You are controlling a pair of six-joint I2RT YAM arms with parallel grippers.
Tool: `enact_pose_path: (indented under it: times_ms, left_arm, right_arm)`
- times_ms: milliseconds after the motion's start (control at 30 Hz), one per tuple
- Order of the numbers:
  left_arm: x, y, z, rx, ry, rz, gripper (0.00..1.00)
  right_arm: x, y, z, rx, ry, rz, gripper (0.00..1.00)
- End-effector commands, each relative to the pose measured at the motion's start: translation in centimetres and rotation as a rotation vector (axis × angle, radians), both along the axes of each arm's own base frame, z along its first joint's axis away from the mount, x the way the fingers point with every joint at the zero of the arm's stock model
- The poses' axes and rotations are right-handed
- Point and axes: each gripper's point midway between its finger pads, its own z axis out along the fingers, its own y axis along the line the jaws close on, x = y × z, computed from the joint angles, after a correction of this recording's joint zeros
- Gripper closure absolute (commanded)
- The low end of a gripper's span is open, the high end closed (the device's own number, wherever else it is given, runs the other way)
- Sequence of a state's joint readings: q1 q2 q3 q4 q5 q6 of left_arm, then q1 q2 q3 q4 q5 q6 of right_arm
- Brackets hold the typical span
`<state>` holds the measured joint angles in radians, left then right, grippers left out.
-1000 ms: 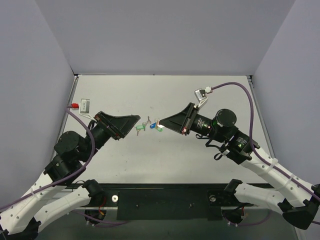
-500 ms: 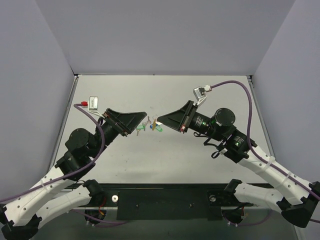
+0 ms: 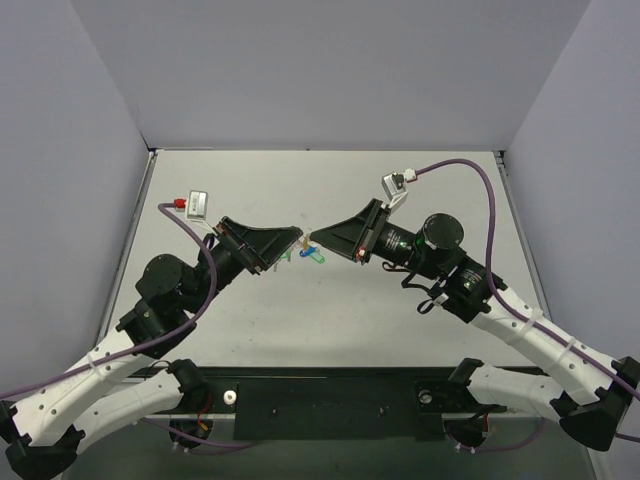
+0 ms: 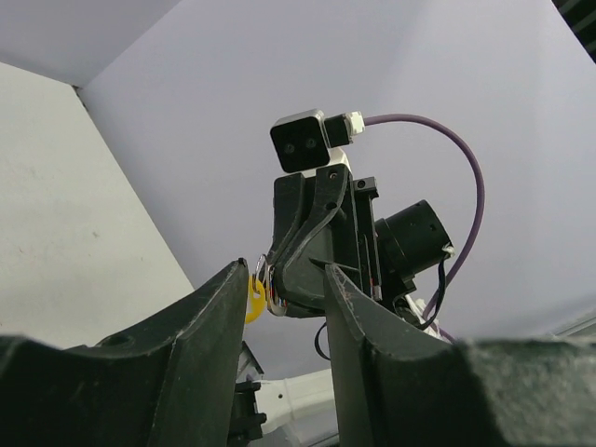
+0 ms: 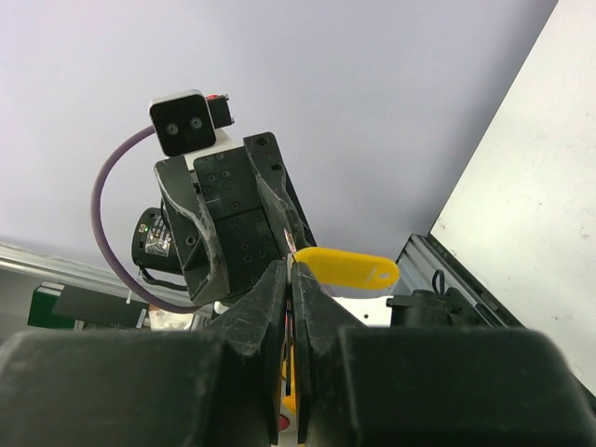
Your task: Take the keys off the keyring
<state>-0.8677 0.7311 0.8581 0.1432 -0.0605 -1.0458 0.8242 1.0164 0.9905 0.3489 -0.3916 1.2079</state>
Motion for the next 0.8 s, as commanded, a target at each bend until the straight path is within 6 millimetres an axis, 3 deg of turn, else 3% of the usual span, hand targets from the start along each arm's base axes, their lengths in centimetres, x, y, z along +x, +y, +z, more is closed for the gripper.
enact_pose_path:
  times_ms: [0, 367, 700, 767]
  left_arm:
    - [-0.74, -0.4, 1.45, -0.038, -0.041, -0.041, 0.53]
    - [-0.64, -0.94, 1.14, -0.043, -0.03, -0.05, 0.59]
    - [-0.84, -0.98, 1.42, -0.052, -0.044, -0.058, 0.75]
    - [-0.86, -0.91, 1.4, -0.053, -0.044, -0.057, 0.83]
  right_arm:
    - [-0.15, -0.27, 3.46, 0.087, -0.075, -0.002, 1.0]
    - [-0.18, -0.18, 3.6, 0.092, -0.075, 0.003, 1.0]
    - [-0.82, 0.31, 3.61, 0.094, -0.083, 0.035, 1.0]
    - [-0.98, 0.56, 3.43, 0.09, -0.08, 0.047, 1.0]
